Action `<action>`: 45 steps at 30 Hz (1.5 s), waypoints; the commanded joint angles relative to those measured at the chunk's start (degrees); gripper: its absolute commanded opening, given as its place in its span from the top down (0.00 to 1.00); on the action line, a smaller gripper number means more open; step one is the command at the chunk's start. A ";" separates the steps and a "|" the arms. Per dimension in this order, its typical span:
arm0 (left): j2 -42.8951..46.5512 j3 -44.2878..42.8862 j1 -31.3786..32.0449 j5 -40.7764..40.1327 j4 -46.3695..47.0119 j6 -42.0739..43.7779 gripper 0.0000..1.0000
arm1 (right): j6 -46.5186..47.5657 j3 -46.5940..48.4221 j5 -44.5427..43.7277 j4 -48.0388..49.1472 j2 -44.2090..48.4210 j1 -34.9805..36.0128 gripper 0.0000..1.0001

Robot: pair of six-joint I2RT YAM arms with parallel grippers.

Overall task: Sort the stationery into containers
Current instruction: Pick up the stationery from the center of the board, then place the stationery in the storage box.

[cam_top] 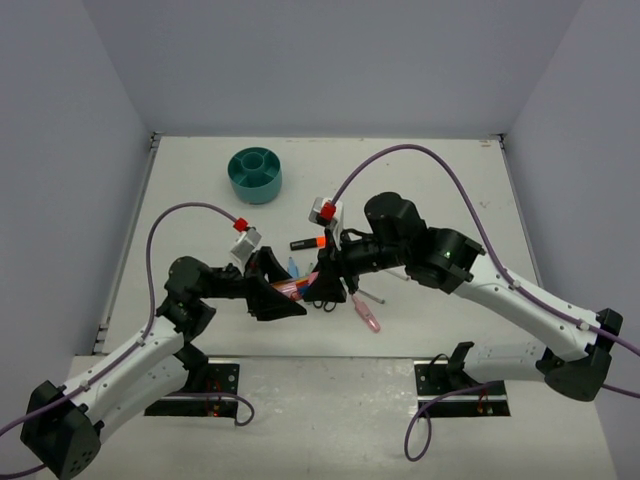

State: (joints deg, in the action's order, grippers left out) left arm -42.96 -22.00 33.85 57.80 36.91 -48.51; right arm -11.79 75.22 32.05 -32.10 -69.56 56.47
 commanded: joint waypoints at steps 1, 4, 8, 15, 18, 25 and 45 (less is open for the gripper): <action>-0.19 -3.75 0.34 -4.36 -3.76 3.60 1.00 | 0.45 0.90 0.73 0.90 0.30 -0.22 1.00; -0.90 -3.84 0.39 -5.42 -3.90 3.78 1.00 | -0.17 0.27 0.51 1.78 0.52 -0.58 0.87; -0.83 -3.59 0.43 -6.62 -3.78 3.78 1.00 | -2.70 -1.02 -1.05 3.67 0.99 -1.75 0.41; 2.08 -2.86 0.61 -8.44 -3.13 3.77 1.00 | -7.43 -3.67 0.31 7.58 2.77 -5.15 0.25; 3.37 -2.70 0.67 -10.25 -2.89 3.63 1.00 | -8.39 -3.74 -0.79 7.66 2.91 -5.61 0.19; 4.90 -2.43 0.70 -13.25 -2.45 2.93 1.00 | -10.78 -6.08 0.01 9.91 3.29 -7.32 0.19; 8.12 2.96 0.70 -26.71 5.58 -4.51 1.00 | -39.68 -28.96 1.32 35.17 16.88 -15.16 0.18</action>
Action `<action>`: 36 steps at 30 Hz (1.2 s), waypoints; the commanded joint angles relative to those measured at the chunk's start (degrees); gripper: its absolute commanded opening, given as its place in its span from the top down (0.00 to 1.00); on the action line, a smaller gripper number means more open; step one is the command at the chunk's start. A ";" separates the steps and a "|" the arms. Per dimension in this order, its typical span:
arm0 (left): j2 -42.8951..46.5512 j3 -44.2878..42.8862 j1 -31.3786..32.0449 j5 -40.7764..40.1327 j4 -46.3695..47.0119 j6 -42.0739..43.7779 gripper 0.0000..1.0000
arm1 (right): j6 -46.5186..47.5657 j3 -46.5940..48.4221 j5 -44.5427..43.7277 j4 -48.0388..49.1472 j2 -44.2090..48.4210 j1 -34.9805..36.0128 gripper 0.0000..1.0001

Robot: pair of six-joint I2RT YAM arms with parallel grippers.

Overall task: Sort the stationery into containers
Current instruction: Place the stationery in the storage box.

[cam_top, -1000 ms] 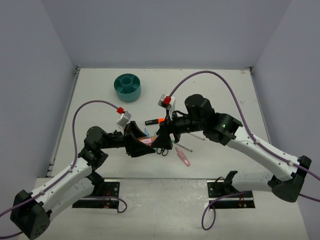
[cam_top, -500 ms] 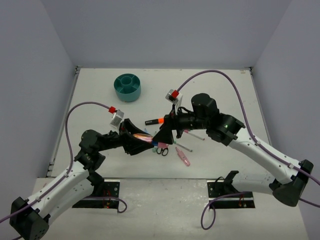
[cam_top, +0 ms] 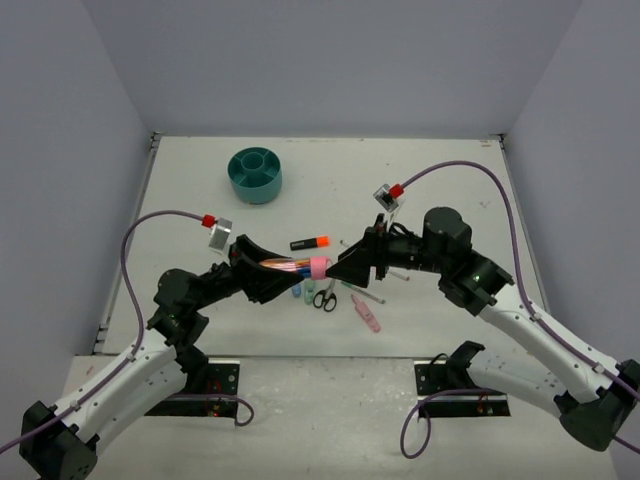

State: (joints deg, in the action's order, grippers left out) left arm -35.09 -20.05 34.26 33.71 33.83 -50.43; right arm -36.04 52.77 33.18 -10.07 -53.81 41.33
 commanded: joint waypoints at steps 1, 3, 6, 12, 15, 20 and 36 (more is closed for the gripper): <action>0.51 1.50 0.26 -2.91 9.74 -2.57 1.00 | -21.17 -9.80 -2.07 16.76 2.17 0.13 0.16; 1.51 2.39 0.23 -4.57 10.93 -1.16 1.00 | -33.63 -17.90 -9.51 24.55 5.37 1.54 0.07; 2.25 2.98 0.28 -6.05 11.58 2.52 1.00 | -41.68 -22.66 -16.98 26.96 8.96 3.88 0.01; 0.67 6.52 0.37 -10.56 17.74 12.86 1.00 | -52.47 -26.23 -32.62 26.67 13.67 8.17 0.01; -4.04 6.01 0.46 -8.60 22.54 14.81 1.00 | -55.95 -26.06 -34.95 28.99 11.89 8.17 0.01; -10.10 2.89 1.04 -7.42 23.29 19.10 1.00 | -58.35 -22.10 -36.13 30.13 7.28 8.62 0.01; -12.56 1.21 1.69 -7.08 23.71 22.44 1.00 | -59.39 -14.96 -42.86 27.72 -3.26 12.94 0.05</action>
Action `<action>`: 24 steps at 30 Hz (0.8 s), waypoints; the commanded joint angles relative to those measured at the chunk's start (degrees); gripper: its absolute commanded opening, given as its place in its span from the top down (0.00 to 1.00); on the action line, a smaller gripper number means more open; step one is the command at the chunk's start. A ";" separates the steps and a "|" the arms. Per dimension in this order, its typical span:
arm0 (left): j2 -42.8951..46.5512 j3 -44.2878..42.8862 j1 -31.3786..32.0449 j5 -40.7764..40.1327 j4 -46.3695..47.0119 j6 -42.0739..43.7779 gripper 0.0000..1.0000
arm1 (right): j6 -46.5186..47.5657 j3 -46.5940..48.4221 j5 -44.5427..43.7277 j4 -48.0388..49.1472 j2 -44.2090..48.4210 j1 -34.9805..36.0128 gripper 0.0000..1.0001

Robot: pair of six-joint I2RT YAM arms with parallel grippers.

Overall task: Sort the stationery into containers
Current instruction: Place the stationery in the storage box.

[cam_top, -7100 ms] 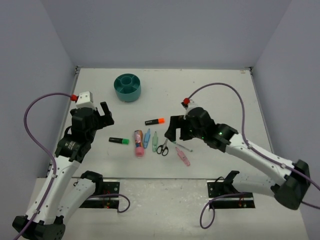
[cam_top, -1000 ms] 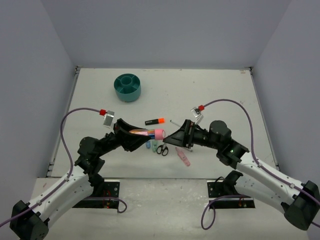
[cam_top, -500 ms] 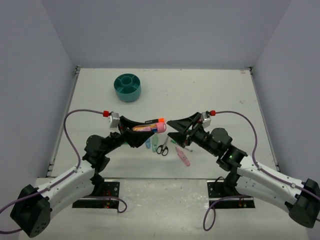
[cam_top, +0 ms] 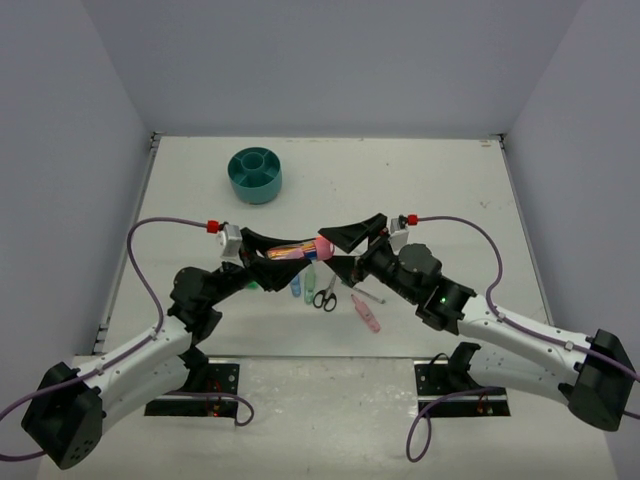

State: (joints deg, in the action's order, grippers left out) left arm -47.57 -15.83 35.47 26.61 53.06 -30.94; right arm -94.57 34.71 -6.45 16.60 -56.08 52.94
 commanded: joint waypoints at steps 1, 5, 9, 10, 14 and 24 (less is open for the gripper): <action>-0.23 -3.18 0.48 0.01 4.31 3.23 1.00 | -0.74 3.18 -3.34 1.54 -1.18 1.61 0.08; -1.44 -3.50 0.49 -0.10 3.81 4.18 1.00 | 0.51 3.39 -3.72 4.39 -1.95 2.51 0.26; -2.08 -3.51 0.57 0.02 3.72 4.66 1.00 | 0.27 2.82 -3.75 6.68 -2.81 2.69 0.53; -2.17 -3.51 0.74 0.10 3.72 4.66 1.00 | 0.18 2.99 -4.09 6.51 -3.07 2.78 0.55; -2.08 -3.51 1.09 0.71 3.72 4.57 1.00 | 0.18 3.60 -4.62 6.07 -4.29 2.77 0.54; -1.83 -5.07 1.27 2.48 -1.31 4.92 0.78 | 10.71 8.23 -5.67 4.25 -6.32 2.69 0.97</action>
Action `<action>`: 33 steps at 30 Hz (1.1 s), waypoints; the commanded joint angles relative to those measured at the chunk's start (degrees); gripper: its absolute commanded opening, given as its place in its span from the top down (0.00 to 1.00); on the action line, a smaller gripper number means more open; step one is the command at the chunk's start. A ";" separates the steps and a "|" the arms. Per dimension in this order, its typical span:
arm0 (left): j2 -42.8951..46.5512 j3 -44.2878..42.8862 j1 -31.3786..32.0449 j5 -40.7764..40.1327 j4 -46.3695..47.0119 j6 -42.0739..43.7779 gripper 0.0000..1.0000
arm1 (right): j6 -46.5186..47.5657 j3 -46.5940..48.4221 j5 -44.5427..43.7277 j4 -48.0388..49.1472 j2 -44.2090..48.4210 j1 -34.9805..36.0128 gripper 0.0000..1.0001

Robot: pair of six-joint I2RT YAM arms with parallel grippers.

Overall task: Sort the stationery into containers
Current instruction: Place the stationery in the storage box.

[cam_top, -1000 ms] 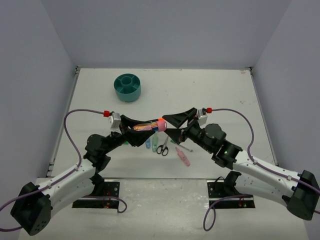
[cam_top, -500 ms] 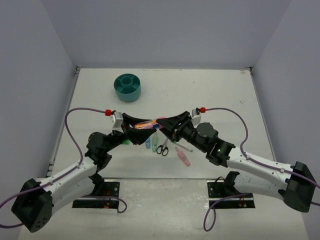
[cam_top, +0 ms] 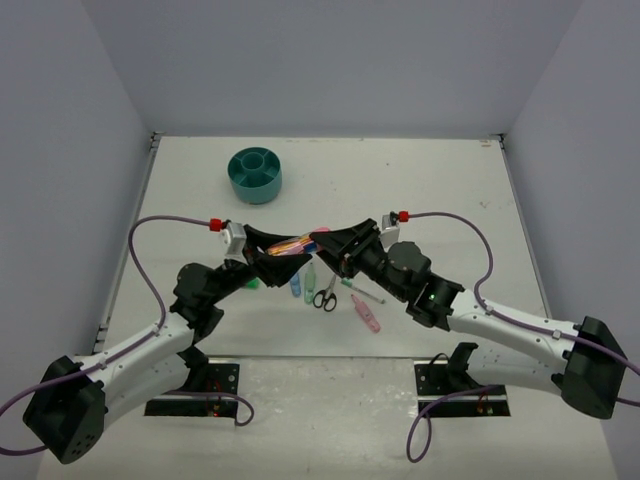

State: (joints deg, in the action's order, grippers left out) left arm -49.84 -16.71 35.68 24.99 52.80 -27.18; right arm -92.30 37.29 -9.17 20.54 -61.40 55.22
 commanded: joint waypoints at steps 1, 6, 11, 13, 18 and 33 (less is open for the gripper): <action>0.82 -5.28 1.06 4.02 -2.58 1.46 0.70 | 10.08 6.46 -3.21 -1.68 -1.00 0.41 0.99; 2.66 -9.23 1.06 2.37 -12.40 3.13 0.21 | 20.59 9.99 -3.30 -6.60 -0.67 0.41 1.00; 3.35 -13.70 1.06 1.96 -21.83 5.46 0.00 | 33.62 16.70 -3.10 -14.56 -0.89 0.33 1.00; 2.92 -16.22 1.06 2.25 -26.73 7.04 0.00 | 40.12 20.23 -3.31 -18.81 -0.82 0.33 1.00; 1.69 -16.99 1.06 4.39 -28.01 6.58 0.00 | 50.78 22.12 -2.26 -20.10 1.31 0.33 1.00; -4.71 -20.24 0.97 14.62 -26.93 4.20 0.05 | 74.19 42.83 2.07 -52.90 -4.79 1.02 1.00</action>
State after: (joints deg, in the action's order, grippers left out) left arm -53.81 -35.05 36.47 36.46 22.99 -21.91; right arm -24.76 76.96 -6.72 -23.43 -64.46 55.53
